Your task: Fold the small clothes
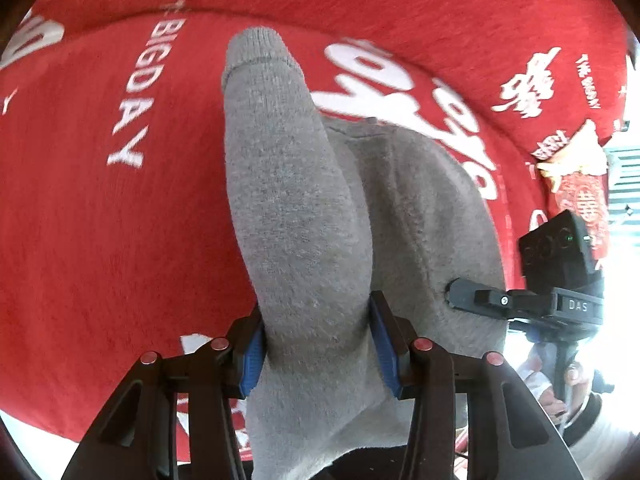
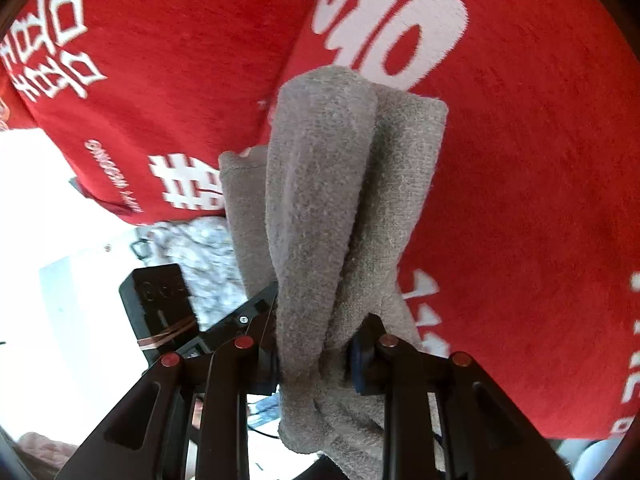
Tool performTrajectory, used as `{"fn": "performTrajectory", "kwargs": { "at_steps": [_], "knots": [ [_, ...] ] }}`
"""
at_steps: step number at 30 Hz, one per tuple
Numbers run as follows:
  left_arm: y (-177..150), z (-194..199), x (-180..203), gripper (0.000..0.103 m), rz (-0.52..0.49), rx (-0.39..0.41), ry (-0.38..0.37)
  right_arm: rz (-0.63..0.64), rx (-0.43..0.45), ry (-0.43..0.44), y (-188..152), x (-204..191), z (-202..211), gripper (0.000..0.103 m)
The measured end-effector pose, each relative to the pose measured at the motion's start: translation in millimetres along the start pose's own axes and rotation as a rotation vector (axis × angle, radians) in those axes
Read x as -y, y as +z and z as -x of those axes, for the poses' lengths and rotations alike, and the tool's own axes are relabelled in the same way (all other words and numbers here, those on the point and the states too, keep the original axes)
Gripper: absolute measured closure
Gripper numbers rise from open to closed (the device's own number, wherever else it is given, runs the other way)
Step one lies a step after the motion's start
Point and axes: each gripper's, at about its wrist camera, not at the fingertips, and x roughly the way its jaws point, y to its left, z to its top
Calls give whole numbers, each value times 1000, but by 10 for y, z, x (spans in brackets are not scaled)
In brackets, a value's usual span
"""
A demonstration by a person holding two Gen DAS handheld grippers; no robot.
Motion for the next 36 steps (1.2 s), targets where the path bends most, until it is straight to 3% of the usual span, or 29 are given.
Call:
{"fn": "performTrajectory", "kwargs": {
  "at_steps": [4,9,13,18,21,26,30,31,33,36],
  "knots": [
    [-25,-70,-172,54,35,16,21,25,41,-120,96,17,50,70],
    [-36,-9,-244,52,29,31,23,152,67,-411,82,-73,33,67],
    [-27,157,-227,52,-4,62,73,166,115,-482,17,-190,26,65],
    [-31,391,-360,52,13,101,140,138,192,-539,-79,-153,283,62],
    [-37,520,-458,52,30,123,171,104,218,-532,-149,-29,492,62],
    [-57,575,-441,52,9,136,190,46,240,-425,-260,18,624,62],
    [-54,496,-301,52,-10,131,182,21,191,-378,-258,39,466,62],
    [-56,465,-261,52,-14,131,186,22,175,-388,-254,30,396,66],
    [-53,381,-185,52,-22,129,200,56,157,-440,-273,-25,317,87],
    [-56,251,-128,52,-41,133,236,194,173,-570,-330,-232,282,90]
  ]
}}
